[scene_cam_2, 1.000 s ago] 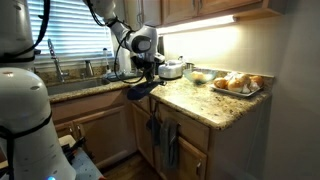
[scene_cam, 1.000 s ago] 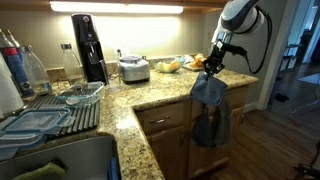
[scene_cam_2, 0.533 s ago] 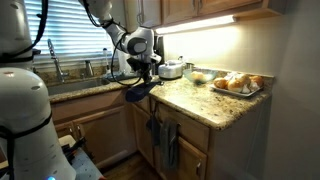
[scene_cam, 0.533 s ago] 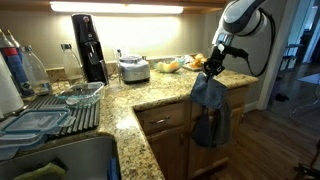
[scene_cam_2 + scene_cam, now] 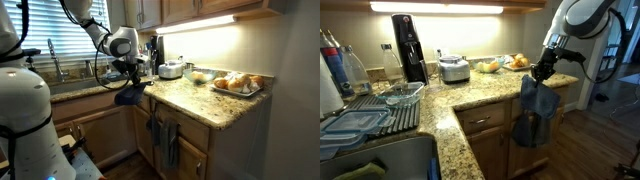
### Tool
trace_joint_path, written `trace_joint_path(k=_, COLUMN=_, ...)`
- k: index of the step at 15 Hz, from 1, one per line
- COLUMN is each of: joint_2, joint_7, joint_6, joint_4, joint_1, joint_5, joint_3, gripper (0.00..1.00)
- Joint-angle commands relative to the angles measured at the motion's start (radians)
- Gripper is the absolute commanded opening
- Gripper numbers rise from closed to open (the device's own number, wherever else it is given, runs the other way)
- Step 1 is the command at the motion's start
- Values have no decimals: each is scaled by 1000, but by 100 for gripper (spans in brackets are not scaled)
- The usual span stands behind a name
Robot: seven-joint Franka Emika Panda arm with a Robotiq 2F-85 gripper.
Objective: Pick up the blue towel from the countertop and hang it on the cabinet
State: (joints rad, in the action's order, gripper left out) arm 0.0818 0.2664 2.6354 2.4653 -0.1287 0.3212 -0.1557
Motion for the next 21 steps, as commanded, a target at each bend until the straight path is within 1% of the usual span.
trace_joint_path(k=1, joint_2=82, joint_7=-12, joint_6=76, joint_4=126, joint_1=-22, joint_5=9, joint_3=-9, gripper=4)
trace_joint_path(k=5, joint_2=41, joint_7=-61, joint_6=191, joint_4=176, joint_1=-45, joint_5=85, joint_3=-6, gripper=5)
trace_joint_path(k=7, joint_2=16, joint_7=-104, joint_6=252, joint_4=193, joint_1=-61, joint_5=142, joint_3=-1, gripper=5)
trace_joint_path(k=10, joint_2=-33, joint_7=-209, joint_6=331, joint_4=203, joint_1=-79, joint_5=262, joint_3=-9, gripper=5)
trace_joint_path(k=12, joint_2=-64, joint_7=-280, joint_6=356, joint_4=199, joint_1=-86, joint_5=336, joint_3=-17, gripper=5)
trace_joint_path(k=15, joint_2=-88, joint_7=-360, joint_6=342, joint_4=198, joint_1=-80, joint_5=416, joint_3=-30, gripper=5)
trace_joint_path(k=16, joint_2=-93, joint_7=-311, joint_6=323, joint_4=183, joint_1=-72, joint_5=364, joint_3=-24, gripper=10)
trace_joint_path(k=18, joint_2=-104, joint_7=-335, joint_6=323, joint_4=183, joint_1=-72, joint_5=382, joint_3=-25, gripper=10)
trace_joint_path(k=21, joint_2=-104, joint_7=-336, joint_6=323, joint_4=183, joint_1=-72, joint_5=384, joint_3=-25, gripper=10)
